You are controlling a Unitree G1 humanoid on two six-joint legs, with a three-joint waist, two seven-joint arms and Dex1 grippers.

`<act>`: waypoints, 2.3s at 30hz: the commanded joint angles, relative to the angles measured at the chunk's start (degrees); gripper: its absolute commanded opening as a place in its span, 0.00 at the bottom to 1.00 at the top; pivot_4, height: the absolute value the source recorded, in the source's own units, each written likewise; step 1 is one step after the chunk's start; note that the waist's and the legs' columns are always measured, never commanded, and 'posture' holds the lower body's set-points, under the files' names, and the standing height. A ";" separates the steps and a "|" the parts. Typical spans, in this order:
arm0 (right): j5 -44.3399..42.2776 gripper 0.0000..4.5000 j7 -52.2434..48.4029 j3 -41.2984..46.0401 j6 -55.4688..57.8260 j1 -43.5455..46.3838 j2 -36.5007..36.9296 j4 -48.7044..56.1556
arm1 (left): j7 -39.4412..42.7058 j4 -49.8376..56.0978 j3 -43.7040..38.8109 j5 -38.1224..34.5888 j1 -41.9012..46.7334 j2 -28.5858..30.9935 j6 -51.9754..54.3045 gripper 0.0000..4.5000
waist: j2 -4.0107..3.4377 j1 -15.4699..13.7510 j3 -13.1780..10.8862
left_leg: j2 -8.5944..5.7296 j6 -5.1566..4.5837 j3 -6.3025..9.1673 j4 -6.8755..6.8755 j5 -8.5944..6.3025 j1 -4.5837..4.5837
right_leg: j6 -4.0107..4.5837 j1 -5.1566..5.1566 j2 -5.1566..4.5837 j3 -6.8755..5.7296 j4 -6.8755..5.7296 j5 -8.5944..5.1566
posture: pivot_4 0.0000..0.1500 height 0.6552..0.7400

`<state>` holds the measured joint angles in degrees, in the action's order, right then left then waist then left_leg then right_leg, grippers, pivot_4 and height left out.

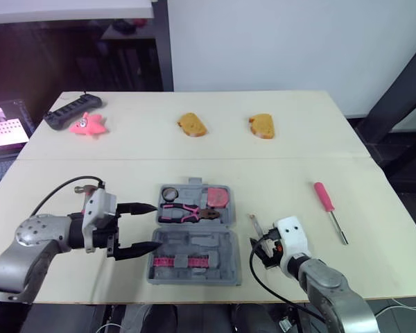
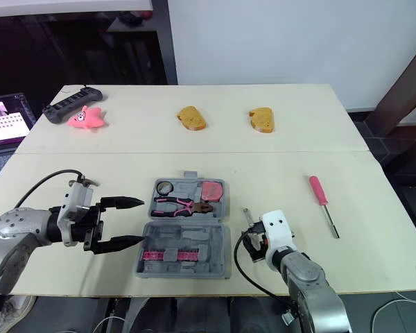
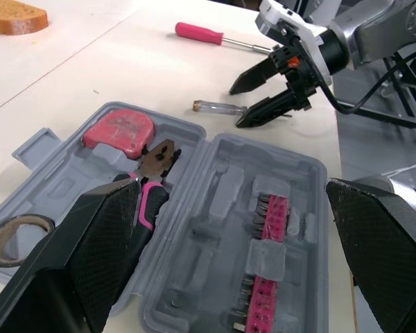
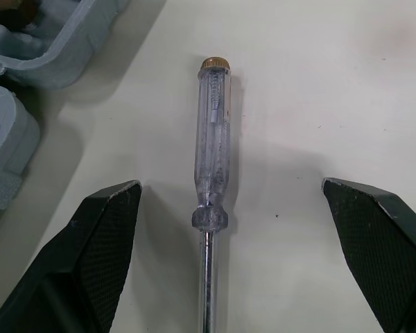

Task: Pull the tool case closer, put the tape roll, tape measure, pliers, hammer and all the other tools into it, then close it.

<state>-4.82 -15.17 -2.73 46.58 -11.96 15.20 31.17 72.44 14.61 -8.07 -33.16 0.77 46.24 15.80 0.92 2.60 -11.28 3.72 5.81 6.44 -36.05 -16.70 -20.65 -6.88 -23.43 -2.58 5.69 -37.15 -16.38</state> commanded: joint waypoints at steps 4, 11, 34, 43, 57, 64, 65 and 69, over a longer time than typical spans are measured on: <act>-0.68 0.86 -0.04 -0.73 0.45 -2.57 0.15 -0.34 | 0.03 1.05 -1.65 -0.51 -0.16 1.07 -0.11 1.00 | 0.02 -0.03 0.01 | 0.00 0.00 0.01 0.00 0.00 0.00 | 0.00 0.00 0.00 0.00 0.00 0.00 | 1.00 1.00; 0.02 0.11 0.43 -2.59 -0.16 -2.97 0.16 -0.16 | -0.05 0.67 -1.54 -0.56 -0.05 1.12 -0.26 1.00 | 0.06 0.11 0.04 | 0.01 0.00 0.01 0.02 0.00 0.05 | 0.01 0.01 0.02 0.00 0.00 0.00 | 1.00 1.00; -9.78 0.01 -19.78 -8.34 20.00 25.96 25.42 19.29 | 1.62 -4.03 -2.40 0.49 1.27 3.24 -1.65 1.00 | -0.05 -0.19 -0.05 | 0.00 -0.01 0.04 -0.01 0.00 -0.03 | 0.01 -0.01 0.02 -0.02 0.02 0.01 | 1.00 1.00; -18.90 0.01 -21.46 -14.90 38.91 51.27 21.28 13.35 | 1.79 -5.16 -2.02 0.62 2.25 2.99 -1.52 1.00 | -0.08 0.04 -0.07 | 0.01 -0.02 0.06 -0.01 0.00 -0.23 | 0.02 -0.25 0.03 -0.03 -0.02 0.05 | 1.00 1.00; -19.77 0.01 -16.47 -24.15 43.11 63.92 13.35 3.62 | 4.47 -10.89 -1.79 0.75 5.37 2.63 -1.58 1.00 | -0.10 0.72 -0.07 | 0.00 0.01 0.07 -0.05 0.02 -0.89 | -0.21 -1.05 0.02 -0.08 -0.29 0.20 | 1.00 1.00; -23.14 0.01 -18.46 -33.83 45.91 73.48 11.42 -2.98 | 8.52 -13.79 -3.89 2.61 1.77 5.20 -5.44 1.00 | -0.13 1.65 -0.08 | 0.01 0.01 0.07 -0.02 0.02 -0.88 | -0.20 -1.12 0.01 -0.08 -0.38 0.20 | 1.00 1.00; -23.29 0.01 -18.33 -34.66 45.91 74.36 11.06 -4.09 | 8.82 -13.56 -4.23 2.69 1.09 5.55 -5.76 1.00 | -0.13 1.61 -0.09 | 0.01 0.01 0.07 0.00 0.02 -0.88 | -0.20 -1.13 0.01 -0.08 -0.40 0.20 | 1.00 1.00; -23.76 0.01 -17.88 -38.47 45.91 76.70 8.18 -6.73 | 9.34 -12.07 -5.42 3.02 -2.09 6.64 -7.31 1.00 | -0.15 1.62 -0.10 | 0.01 0.01 0.07 0.00 0.02 -0.89 | -0.20 -1.13 0.00 -0.08 -0.40 0.19 | 1.00 1.00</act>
<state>-27.94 -33.19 -40.38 92.13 63.32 24.47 24.18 81.14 0.81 -11.64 -30.36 -0.81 51.84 9.65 0.77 4.22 -11.37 3.73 5.82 6.52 -36.04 -16.68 -21.54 -7.08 -24.56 -2.57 5.61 -37.55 -16.19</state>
